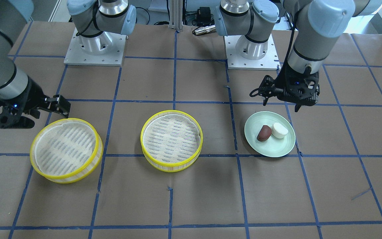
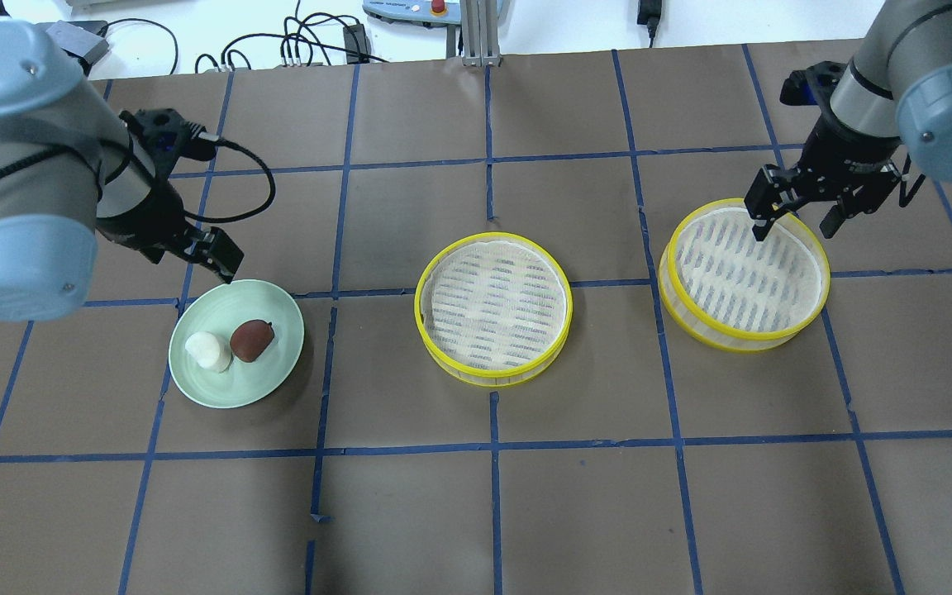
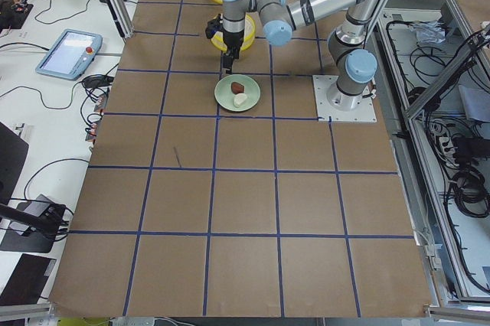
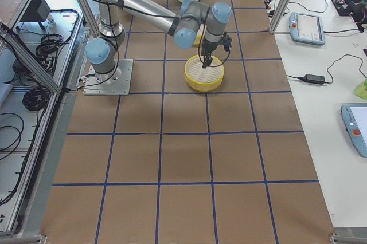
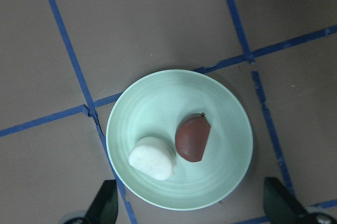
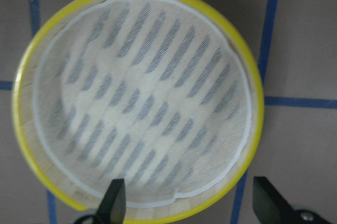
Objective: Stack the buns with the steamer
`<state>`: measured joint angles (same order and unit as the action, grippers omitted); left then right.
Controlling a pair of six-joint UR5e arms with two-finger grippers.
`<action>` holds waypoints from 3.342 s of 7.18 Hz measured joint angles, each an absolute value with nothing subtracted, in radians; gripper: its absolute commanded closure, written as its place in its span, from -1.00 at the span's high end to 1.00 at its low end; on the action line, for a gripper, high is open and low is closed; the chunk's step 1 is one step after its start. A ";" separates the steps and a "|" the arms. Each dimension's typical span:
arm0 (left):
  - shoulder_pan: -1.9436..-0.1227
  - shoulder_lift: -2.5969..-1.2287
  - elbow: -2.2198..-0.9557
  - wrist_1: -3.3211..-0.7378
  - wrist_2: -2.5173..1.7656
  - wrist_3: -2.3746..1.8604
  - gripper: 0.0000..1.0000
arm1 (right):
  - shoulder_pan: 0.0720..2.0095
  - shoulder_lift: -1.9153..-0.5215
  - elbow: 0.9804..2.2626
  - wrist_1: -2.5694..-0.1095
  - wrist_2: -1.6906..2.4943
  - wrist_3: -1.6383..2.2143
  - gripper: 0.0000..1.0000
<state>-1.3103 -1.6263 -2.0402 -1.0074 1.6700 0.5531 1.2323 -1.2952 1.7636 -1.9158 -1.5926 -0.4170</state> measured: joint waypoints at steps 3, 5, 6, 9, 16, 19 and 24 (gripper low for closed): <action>-1.269 -1.766 -2.096 -0.893 1.680 0.570 0.72 | 1.160 -1.194 1.803 -2.104 -1.594 -0.559 0.24; -1.268 -1.807 -2.100 -0.878 1.683 0.526 -0.38 | 1.156 -1.185 1.830 -2.120 -1.589 -0.570 -0.79; -1.268 -1.810 -2.100 -0.877 1.685 0.512 -0.78 | 1.155 -1.185 1.834 -2.121 -1.588 -0.571 -0.90; -1.271 -1.807 -2.100 -0.883 1.714 0.466 -0.83 | 1.155 -1.185 1.835 -2.119 -1.587 -0.572 -0.91; -1.530 -1.649 -1.900 -1.199 1.699 0.130 -0.83 | 1.156 -1.254 1.730 -1.962 -1.591 -0.575 -0.91; -1.746 -1.754 -1.825 -1.109 1.545 -0.192 -0.78 | 1.162 -1.261 1.732 -1.940 -1.589 -0.572 -0.93; -1.891 -1.899 -1.813 -0.870 1.512 -0.475 1.00 | 1.426 -1.290 1.729 -1.935 -1.597 -0.341 -0.94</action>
